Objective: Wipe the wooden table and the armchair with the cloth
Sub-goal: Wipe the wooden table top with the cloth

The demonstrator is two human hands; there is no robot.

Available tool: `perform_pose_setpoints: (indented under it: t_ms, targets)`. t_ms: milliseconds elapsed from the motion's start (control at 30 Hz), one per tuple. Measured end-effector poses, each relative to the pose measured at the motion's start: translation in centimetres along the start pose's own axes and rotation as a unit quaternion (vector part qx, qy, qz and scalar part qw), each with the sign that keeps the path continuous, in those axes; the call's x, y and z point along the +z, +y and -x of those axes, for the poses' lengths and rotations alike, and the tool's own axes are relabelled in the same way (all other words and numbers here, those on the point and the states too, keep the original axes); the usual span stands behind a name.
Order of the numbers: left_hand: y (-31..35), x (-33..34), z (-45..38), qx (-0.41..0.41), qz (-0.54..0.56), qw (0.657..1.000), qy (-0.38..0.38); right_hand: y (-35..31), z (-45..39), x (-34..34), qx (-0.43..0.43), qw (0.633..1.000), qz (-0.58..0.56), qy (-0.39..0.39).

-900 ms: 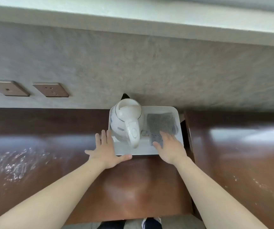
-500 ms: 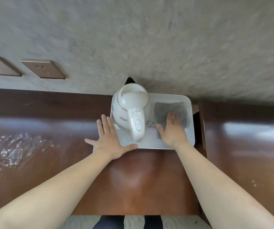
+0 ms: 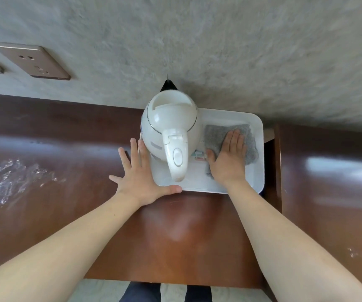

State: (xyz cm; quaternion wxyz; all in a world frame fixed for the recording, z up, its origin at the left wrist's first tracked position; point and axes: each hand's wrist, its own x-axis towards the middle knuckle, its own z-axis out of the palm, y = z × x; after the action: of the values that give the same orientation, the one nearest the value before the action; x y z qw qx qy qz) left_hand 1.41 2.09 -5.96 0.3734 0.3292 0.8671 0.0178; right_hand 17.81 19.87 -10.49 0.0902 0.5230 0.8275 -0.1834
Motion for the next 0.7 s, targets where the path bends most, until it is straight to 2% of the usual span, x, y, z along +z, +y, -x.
perform_pose_setpoints:
  t_ms: [167,267,367,467,600,700]
  targets:
    - [-0.1,0.2,0.0,0.006,-0.006,1.000,-0.004,0.3,-0.1,0.5,-0.010,1.000,0.017,0.007]
    - [0.0,0.0,0.2,0.005,0.002,1.000,-0.014,0.7,0.6,0.1,-0.023,0.993,-0.114,0.030]
    - [0.0,0.0,0.3,0.008,-0.002,1.000,-0.019,0.2,1.8,-1.0,0.085,0.945,-0.312,0.045]
    - [0.1,-0.1,0.3,0.010,-0.009,1.000,-0.018,-0.8,2.6,-2.3,0.160,0.890,-0.423,0.054]
    - [-0.4,-0.8,1.1,0.027,-0.024,0.999,-0.018,-3.1,5.5,-4.2,0.179,0.853,-0.483,0.082]
    - [-1.7,-1.5,2.4,0.062,-0.094,0.994,-0.008,-5.0,7.6,-6.0,0.187,0.828,-0.518,0.109]
